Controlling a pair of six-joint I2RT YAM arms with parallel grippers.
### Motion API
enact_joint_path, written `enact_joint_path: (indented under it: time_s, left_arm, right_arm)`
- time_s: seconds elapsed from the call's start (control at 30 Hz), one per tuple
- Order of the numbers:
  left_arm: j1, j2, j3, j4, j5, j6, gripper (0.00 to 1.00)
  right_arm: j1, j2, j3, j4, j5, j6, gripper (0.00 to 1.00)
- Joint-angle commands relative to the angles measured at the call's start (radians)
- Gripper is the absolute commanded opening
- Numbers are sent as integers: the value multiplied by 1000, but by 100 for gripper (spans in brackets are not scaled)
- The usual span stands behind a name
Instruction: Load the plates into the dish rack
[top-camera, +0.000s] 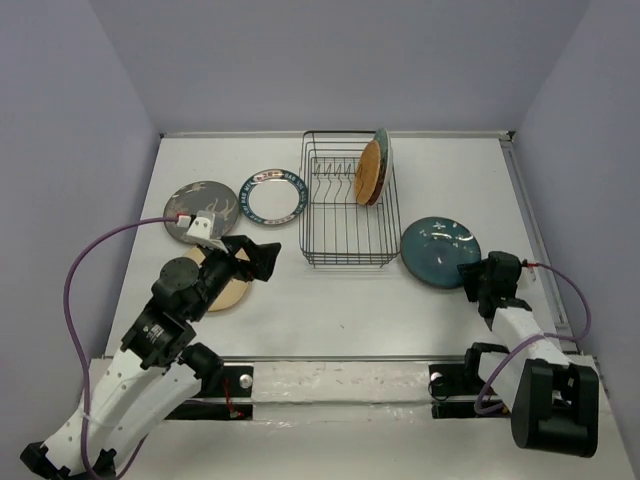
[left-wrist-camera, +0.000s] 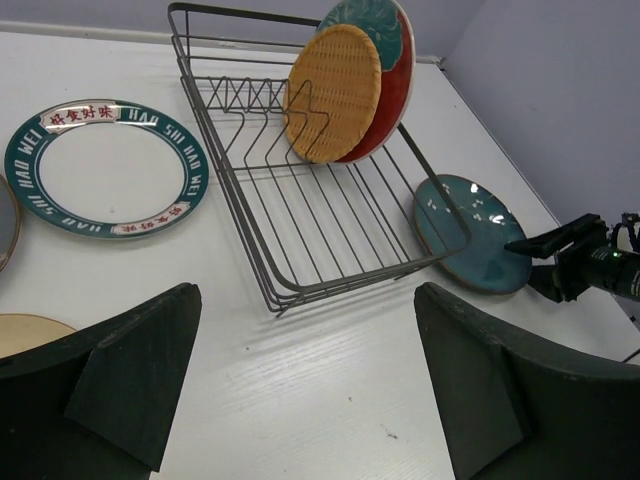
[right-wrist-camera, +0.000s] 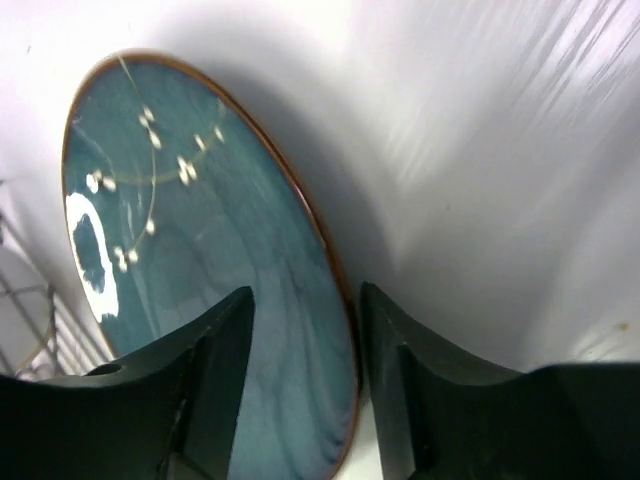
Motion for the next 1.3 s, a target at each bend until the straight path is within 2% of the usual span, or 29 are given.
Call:
enact_joint_path:
  time_s: [0.0,0.07,0.1,0.17,0.2,0.3,0.43,0.53,0.67,0.8,0.9,1.03,1.13,1.17,1.23,1.27]
  left_arm:
    - [-4,16,16,44,5,14,99]
    - [-4,22,16,44,8,16,99]
    - [-2,26,16,44,9,14,99]
    - [-2,33,15,46,12,16,99]
    - [-2,36,15,44,12,14,99]
    - [-1,46,15,46,20,17,99]
    - [5,53,15,43,17,22,99]
    - [7,56,15,43,14,22,99]
    - [14,65,16,41,15,23,99]
    - [21,68,16,43,17,25,99]
    - [33,71,16,44,31,23,99]
    - [48,80,16,52,49,25,99]
    - [56,83,16,50,51,26,99]
    - [56,83,15,50,49,28,99]
    - [60,85,15,50,49,26,99]
    - [64,86,15,52,46,28,99]
  right_arm:
    - [0,-68,-168,140,-93,164,46]
    - [0,-164,-222,183,-92,246,40]
    - [0,-197,-251,200,-86,267,34]
    - [0,-292,-311,206,-64,293,23]
    - [0,-321,-323,205,-56,295,23]
    - [0,-430,-348,169,-26,293,7]
    - [0,-525,-287,90,35,239,7]
    - [0,-538,-132,-18,126,135,7]
    - [0,-473,90,-82,248,-59,7]
    - [0,-407,305,-82,276,-218,7]
    - [0,-326,471,-76,223,-332,7]
    - [9,-207,666,-87,109,-400,7]
    - [83,-86,833,-105,72,-448,7]
    - [185,-50,880,-125,94,-493,7]
    - [323,70,1037,-142,250,-567,7]
    - [435,117,1093,-163,300,-633,7]
